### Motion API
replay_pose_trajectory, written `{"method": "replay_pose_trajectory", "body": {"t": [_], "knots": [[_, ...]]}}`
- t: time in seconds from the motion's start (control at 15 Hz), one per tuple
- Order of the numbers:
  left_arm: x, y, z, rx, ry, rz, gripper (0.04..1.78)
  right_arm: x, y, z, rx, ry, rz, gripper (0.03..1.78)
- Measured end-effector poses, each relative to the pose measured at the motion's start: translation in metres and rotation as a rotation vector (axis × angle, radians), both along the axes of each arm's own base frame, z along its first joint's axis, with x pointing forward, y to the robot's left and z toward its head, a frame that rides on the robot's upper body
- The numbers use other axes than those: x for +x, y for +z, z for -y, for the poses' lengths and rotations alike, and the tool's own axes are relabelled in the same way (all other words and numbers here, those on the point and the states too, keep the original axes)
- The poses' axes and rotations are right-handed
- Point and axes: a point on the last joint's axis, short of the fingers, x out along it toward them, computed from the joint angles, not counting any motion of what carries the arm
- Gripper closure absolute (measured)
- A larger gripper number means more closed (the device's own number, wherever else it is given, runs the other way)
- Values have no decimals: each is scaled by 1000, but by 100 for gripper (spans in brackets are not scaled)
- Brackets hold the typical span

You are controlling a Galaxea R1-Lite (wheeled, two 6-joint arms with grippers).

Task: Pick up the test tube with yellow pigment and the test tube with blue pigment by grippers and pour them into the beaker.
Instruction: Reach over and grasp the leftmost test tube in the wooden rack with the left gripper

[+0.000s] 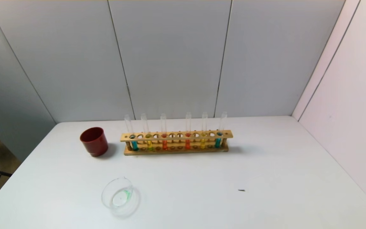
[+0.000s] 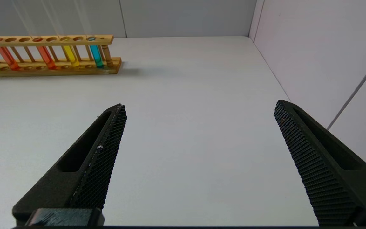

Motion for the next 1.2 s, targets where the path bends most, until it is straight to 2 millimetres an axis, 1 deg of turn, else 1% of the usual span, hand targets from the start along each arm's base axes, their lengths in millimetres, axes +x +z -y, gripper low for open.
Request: {"method": "replay_pose_trajectory", "body": {"t": [0.27,0.4,0.53,0.67,0.8,0.93,1.2], "knots": [[0,0,0,8,3,0,7,0,0,0,0,0,0,11],[-2,5,0,12,-10,4,7,0,0,0,0,0,0,11],[-5,22,1,12,-56,12,7,0,0,0,0,0,0,11],[-2,42,2,10,-98,-11,7,0,0,0,0,0,0,11],[10,61,3,11,-128,-39,7,0,0,0,0,0,0,11],[28,77,3,18,-157,-56,7,0,0,0,0,0,0,11],[80,105,4,18,-181,-102,7,0,0,0,0,0,0,11]]}}
